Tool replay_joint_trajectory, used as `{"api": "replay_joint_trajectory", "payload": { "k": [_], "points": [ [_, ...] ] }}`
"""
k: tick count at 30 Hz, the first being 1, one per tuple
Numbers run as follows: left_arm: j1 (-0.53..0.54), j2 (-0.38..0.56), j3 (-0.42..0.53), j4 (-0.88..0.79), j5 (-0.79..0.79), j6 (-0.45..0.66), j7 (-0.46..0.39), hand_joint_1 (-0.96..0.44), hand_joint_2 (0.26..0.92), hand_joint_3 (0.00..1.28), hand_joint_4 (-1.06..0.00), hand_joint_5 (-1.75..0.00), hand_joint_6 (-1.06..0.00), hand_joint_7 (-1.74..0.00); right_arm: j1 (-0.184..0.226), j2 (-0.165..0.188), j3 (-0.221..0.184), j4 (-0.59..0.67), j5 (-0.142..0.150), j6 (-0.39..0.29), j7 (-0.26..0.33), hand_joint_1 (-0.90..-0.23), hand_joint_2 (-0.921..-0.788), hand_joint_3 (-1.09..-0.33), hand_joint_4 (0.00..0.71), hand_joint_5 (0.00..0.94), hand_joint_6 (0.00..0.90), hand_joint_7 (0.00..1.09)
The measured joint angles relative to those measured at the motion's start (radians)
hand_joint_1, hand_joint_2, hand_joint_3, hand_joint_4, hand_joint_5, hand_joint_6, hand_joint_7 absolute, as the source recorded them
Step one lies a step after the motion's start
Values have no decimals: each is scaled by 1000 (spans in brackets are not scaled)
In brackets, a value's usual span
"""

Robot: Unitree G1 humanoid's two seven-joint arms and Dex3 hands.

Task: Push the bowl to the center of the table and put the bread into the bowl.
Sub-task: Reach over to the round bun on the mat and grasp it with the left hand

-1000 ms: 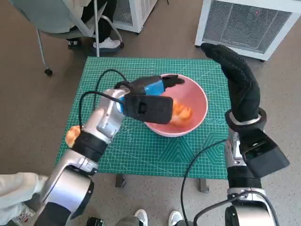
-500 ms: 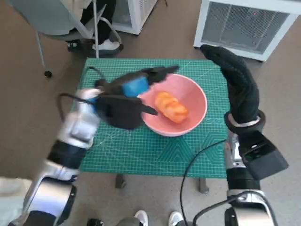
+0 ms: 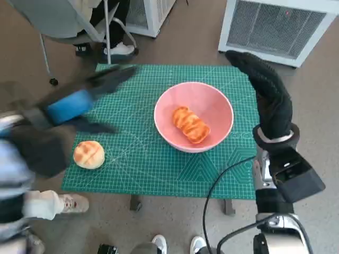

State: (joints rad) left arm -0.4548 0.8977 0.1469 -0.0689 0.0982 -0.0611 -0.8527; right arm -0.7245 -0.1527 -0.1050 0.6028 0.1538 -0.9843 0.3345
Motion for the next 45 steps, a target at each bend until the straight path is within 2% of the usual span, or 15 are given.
{"api": "replay_joint_trajectory", "payload": {
  "k": [4,9,18,31,45],
  "points": [
    [118,72,77,-43,2,21,-13,-218,805,0,1,1,-156,-56,0,2,4,-2,2,1,1,-610,-921,-776,316,40,-1,710],
    [234,117,140,-70,15,30,-10,-218,802,0,1,1,-159,-52,-1,6,11,-1,9,1,7,-602,-921,-775,316,40,-1,710],
    [335,121,142,-36,48,-20,40,-219,808,3,1,1,-164,-43,-1,10,16,9,36,1,26,-605,-921,-775,315,41,-1,710],
    [332,72,-10,111,128,-80,130,-188,813,2,-9,-3,-169,-21,-1,11,19,13,45,6,42,-602,-921,-781,314,42,-1,707],
    [241,18,-157,253,209,-110,194,-159,815,1,-32,-5,-189,-14,-1,8,14,12,50,17,47,-598,-921,-780,312,43,-1,705]
  ]
}}
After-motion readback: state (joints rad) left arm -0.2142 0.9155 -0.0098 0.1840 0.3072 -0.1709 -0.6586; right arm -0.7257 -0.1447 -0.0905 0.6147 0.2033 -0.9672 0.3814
